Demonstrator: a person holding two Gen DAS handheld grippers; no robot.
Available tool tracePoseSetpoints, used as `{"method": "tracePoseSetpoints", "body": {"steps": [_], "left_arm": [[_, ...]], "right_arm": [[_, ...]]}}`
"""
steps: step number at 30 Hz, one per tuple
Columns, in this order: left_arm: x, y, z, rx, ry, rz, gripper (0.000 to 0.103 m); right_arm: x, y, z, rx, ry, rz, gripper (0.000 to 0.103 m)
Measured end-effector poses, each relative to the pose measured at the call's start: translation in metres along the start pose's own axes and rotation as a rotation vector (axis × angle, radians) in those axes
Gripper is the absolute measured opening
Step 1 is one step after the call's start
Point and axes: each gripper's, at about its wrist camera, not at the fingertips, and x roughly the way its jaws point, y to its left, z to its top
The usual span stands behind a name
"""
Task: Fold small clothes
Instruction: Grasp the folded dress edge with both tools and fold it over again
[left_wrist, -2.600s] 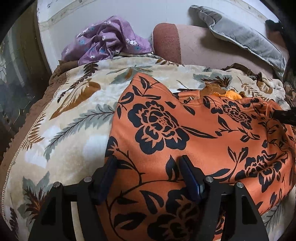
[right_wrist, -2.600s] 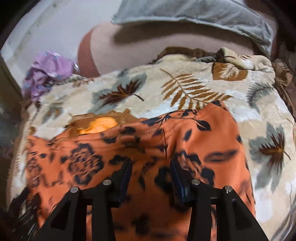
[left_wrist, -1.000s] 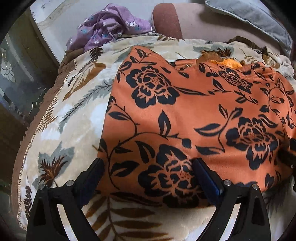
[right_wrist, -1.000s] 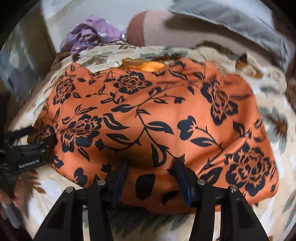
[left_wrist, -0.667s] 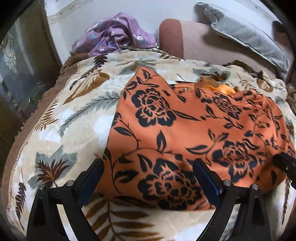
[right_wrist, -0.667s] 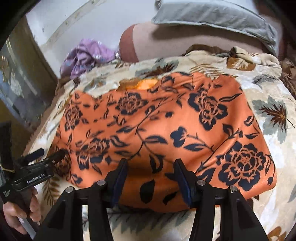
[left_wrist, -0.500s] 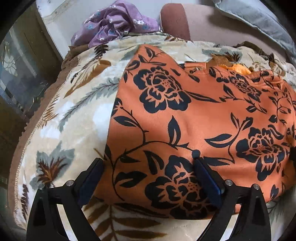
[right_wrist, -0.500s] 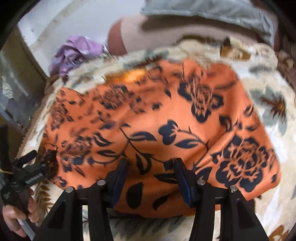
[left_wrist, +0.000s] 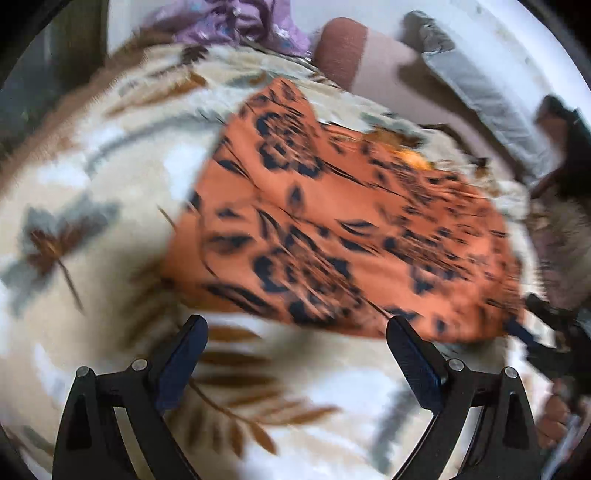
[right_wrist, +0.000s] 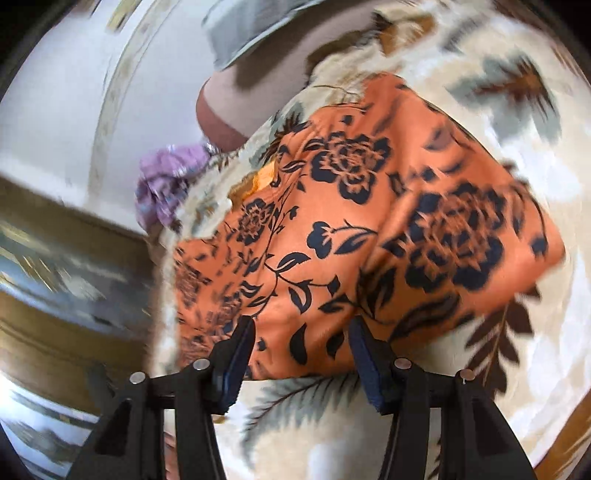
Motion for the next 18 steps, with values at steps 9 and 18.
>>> {"method": "tracePoseSetpoints", "body": {"steps": [9, 18], "left_arm": [[0.025, 0.036, 0.006, -0.292, 0.029, -0.324, 0.097], [0.035, 0.050, 0.021, -0.382, -0.060, -0.372, 0.063]], "right_arm": [[-0.007, -0.045, -0.015, 0.199, -0.002, 0.017, 0.064], [0.003, -0.064, 0.001, 0.243, -0.097, 0.024, 0.065]]}}
